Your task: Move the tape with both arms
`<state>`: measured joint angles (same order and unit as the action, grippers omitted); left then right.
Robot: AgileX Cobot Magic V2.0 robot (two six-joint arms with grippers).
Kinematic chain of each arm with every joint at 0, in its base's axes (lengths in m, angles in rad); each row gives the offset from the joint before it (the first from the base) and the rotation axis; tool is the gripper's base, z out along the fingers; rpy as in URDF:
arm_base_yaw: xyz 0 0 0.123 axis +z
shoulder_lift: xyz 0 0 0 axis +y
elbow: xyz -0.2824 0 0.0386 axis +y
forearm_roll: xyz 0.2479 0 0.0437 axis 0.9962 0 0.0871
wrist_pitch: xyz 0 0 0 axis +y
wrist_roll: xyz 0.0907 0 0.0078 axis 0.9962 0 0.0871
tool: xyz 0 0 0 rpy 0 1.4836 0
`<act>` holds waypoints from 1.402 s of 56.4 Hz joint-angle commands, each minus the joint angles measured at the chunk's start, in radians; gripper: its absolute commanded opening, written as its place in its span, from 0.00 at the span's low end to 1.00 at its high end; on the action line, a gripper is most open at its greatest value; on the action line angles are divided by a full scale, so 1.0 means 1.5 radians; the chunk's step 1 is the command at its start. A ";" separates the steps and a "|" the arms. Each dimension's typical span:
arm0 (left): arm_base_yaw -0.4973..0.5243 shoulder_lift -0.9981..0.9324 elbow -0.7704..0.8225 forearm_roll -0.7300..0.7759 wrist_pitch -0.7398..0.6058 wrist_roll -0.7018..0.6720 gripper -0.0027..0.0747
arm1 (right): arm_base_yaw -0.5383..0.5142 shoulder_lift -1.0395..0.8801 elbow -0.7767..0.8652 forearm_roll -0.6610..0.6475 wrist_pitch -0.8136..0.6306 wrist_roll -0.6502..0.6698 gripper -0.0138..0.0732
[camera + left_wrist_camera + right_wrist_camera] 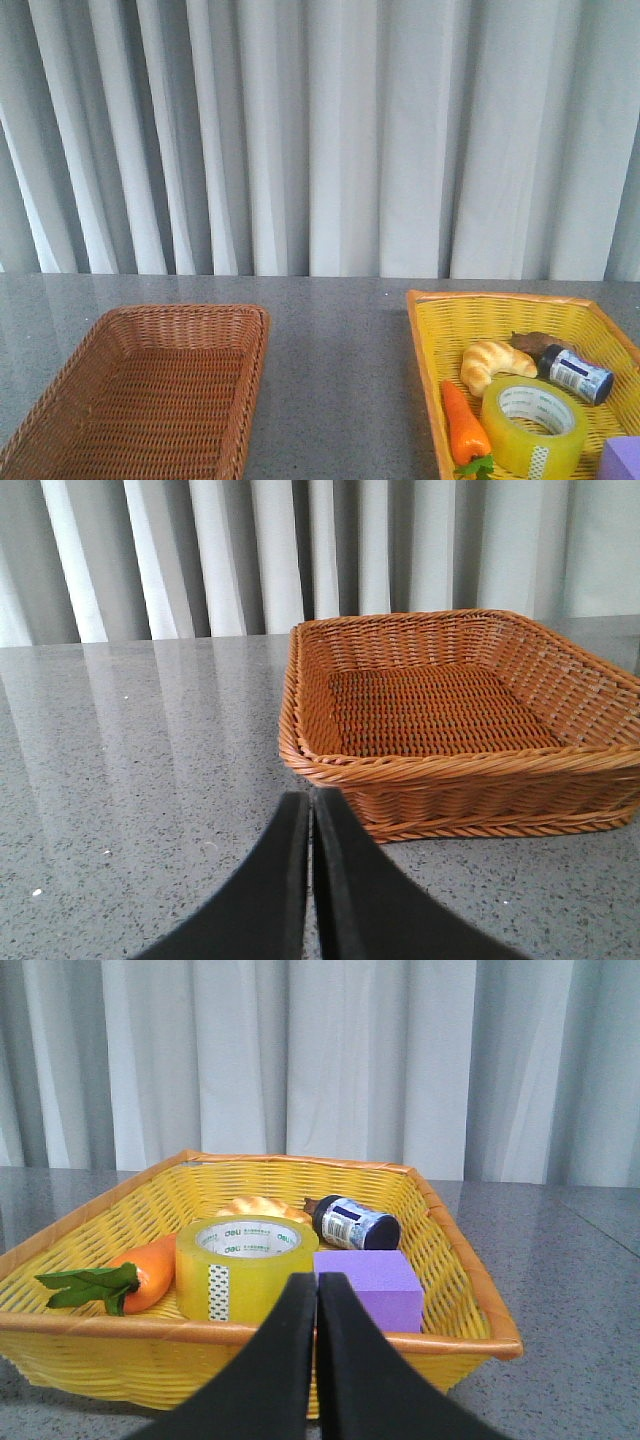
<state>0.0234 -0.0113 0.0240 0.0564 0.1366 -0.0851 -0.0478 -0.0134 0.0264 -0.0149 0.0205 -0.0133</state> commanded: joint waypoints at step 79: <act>0.000 0.006 -0.168 0.017 -0.224 -0.085 0.03 | -0.004 0.015 -0.166 -0.135 -0.314 0.192 0.15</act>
<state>0.0234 -0.0113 -0.1163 0.0592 -0.1346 -0.2012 -0.0478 -0.0134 -0.1033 -0.1186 -0.3632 0.2173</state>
